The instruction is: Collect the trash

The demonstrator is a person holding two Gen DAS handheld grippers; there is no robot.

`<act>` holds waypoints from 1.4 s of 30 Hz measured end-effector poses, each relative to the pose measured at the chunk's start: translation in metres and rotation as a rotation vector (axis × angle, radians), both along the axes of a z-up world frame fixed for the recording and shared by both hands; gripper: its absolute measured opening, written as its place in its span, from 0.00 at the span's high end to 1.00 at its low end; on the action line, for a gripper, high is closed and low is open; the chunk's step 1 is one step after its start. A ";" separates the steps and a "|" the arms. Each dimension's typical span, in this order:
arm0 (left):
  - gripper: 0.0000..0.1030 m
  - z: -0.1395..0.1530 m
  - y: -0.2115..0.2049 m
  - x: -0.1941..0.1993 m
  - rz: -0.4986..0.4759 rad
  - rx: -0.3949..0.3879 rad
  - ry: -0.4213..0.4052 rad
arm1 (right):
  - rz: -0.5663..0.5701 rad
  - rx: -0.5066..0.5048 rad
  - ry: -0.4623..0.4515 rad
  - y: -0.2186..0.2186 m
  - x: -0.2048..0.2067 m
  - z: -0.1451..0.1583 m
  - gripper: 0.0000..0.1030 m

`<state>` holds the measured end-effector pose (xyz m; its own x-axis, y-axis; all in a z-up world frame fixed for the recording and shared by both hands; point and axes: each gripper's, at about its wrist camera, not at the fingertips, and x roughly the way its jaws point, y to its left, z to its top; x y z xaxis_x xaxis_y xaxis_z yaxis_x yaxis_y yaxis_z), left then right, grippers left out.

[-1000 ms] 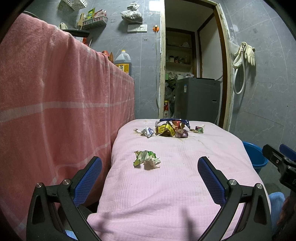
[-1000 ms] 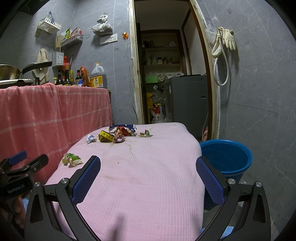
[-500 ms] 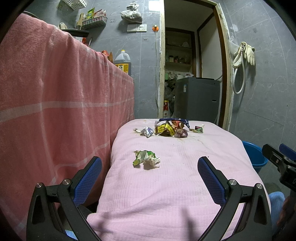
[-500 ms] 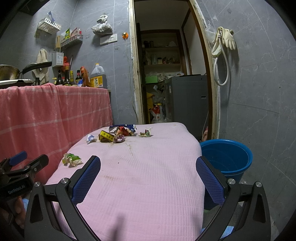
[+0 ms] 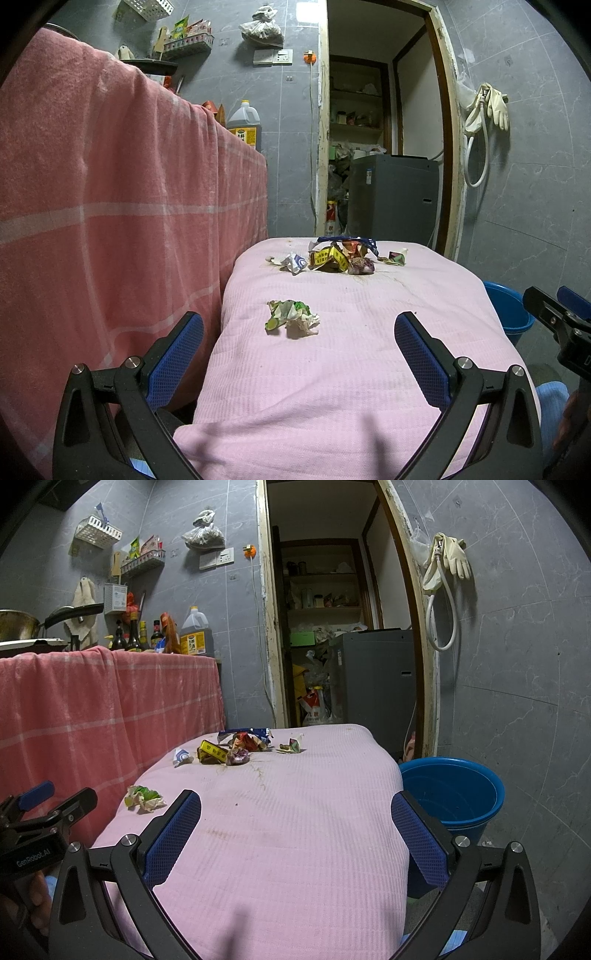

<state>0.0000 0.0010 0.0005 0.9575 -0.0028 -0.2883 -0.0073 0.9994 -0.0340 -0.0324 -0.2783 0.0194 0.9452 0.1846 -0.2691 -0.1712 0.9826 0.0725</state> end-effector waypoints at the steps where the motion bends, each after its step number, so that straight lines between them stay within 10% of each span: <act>1: 0.02 0.000 0.000 0.000 0.000 0.000 0.000 | 0.000 0.000 -0.001 0.000 0.000 0.000 0.00; 29: 0.02 0.015 0.006 0.024 0.065 -0.010 -0.035 | 0.048 0.016 -0.032 0.007 0.024 0.016 0.00; 42: 0.02 0.006 0.021 0.068 0.128 -0.052 0.076 | 0.088 -0.025 -0.065 0.022 0.074 0.021 0.00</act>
